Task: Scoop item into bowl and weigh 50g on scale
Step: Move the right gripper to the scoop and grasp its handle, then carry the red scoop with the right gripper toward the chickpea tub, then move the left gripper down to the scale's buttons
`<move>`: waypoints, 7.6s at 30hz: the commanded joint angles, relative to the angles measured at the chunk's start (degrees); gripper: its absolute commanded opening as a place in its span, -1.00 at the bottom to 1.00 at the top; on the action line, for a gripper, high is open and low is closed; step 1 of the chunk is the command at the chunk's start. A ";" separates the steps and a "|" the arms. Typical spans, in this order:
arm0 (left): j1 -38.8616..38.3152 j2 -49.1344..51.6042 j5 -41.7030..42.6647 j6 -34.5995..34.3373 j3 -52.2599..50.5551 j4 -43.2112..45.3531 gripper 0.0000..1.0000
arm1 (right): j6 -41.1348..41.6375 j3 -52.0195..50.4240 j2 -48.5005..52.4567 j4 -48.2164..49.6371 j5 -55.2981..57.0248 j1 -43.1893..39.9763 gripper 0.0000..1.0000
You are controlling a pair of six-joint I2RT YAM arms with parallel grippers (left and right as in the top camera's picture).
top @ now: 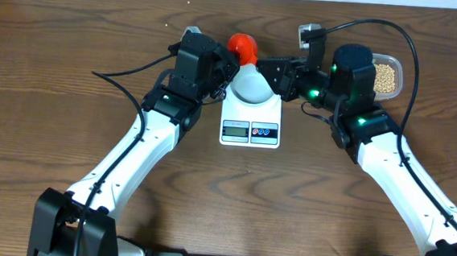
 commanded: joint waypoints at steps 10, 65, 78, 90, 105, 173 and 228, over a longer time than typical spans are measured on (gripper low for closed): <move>-0.17 -0.72 -0.72 -1.40 -0.02 0.00 -0.85 | 1.57 1.05 0.70 -0.87 2.97 0.63 -0.60; -0.11 -0.72 -2.95 60.54 -0.02 -7.72 1.00 | -7.08 4.76 0.68 -12.02 5.53 -9.84 -0.97; 2.05 -0.72 -16.22 67.54 -0.02 -15.52 1.00 | -15.65 15.85 0.68 -30.88 9.42 -15.15 -0.97; 2.58 -0.72 -3.93 64.26 -0.02 -20.35 0.99 | -16.57 15.82 0.70 -34.14 9.40 -16.92 -0.98; 2.56 -8.00 -1.49 71.84 0.00 -38.21 1.00 | -18.01 15.80 0.70 -35.85 9.64 -16.92 -0.98; -16.26 14.45 -0.74 56.43 -0.02 -18.47 0.93 | -18.03 15.78 0.70 -39.50 11.58 -16.87 -0.98; -18.18 19.34 0.63 58.62 -0.04 -14.51 0.93 | -18.67 15.76 0.70 -40.96 14.19 -16.92 -0.98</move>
